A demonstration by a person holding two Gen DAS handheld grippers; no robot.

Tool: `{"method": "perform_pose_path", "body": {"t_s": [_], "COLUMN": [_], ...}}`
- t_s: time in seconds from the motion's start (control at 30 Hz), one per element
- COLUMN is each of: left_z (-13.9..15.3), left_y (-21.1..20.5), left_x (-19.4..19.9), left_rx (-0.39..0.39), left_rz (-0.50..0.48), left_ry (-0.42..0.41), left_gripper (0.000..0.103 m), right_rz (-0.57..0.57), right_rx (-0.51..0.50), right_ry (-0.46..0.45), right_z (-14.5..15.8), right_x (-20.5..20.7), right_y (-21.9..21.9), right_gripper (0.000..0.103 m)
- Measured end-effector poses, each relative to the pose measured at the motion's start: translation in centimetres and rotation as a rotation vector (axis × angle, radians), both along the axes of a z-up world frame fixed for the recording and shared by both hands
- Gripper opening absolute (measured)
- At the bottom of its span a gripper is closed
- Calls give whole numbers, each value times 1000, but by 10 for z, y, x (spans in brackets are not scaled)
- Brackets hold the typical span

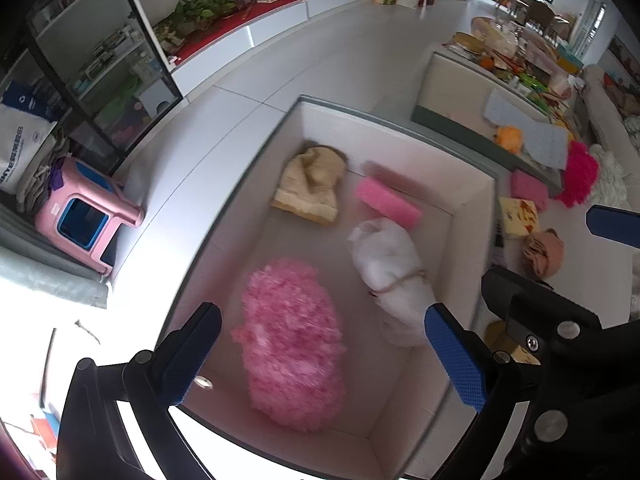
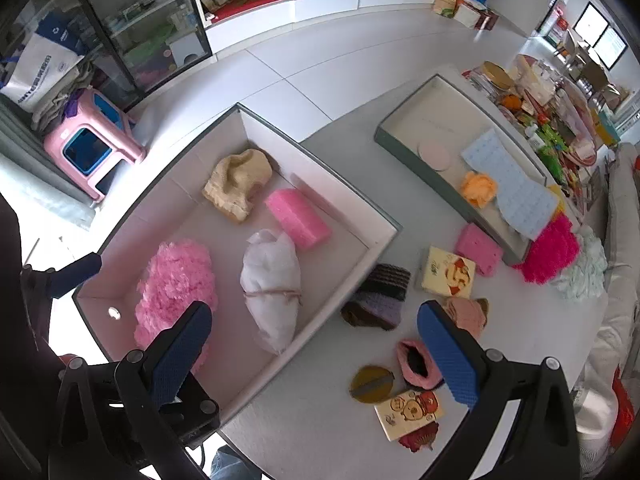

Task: Organize soft objects
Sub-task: 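Withdraw both grippers from the box toward the remaining table items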

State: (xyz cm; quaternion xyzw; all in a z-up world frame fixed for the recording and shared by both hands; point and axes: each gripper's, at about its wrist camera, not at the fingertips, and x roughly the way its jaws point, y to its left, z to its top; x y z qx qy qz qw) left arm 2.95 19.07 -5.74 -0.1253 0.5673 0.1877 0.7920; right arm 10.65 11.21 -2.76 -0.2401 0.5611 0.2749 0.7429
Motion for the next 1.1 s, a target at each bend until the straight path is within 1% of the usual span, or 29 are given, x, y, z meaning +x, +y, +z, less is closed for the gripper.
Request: {"method": "perform_pose_path", "body": {"t_s": [0.13,0.2,0.43,0.57,0.67,0.73,0.8,0.9,1.03,1.1], "left_z": [4,4,-2,-9,-18,-25,-35,-48,-63,-67], "left_y": [-23,-36,-91,-124,-147,-160,-170,-177,-182,-182], "left_x": [2,4,7,7,9,11,13,16,19,20], "left_rx": [-14,-26,-35,-42,-67,-65,-67,-81,-97,-87], "left_rz": [-37,-59,-168,-232,-272,-291,-300,-288,-263,-253], "left_ry": [1,3,38,71,102,120,147,182,216,221], "left_gripper": [102,102,102,102,102,102,102,102,102,102], "right_rz": [-32,-62,-196,-291,-390,-466,-546,-615,-639,-635], "right_rx": [9,14,27,44,59,72,79,65,29,20], "right_ry": [0,3,47,79,112,140,166,195,228,251], "right_z": [4,4,-9,-18,-29,-37,-46,-61,-81,-92], "right_x": [-1,-1,-3,-8,-12,-15,-18,-25,-34,-37], "right_y": [-21,-38,-100,-149,-194,-224,-252,-284,-304,-304], "right_gripper": [103,103,103,103,103,103,103,103,103,103]}}
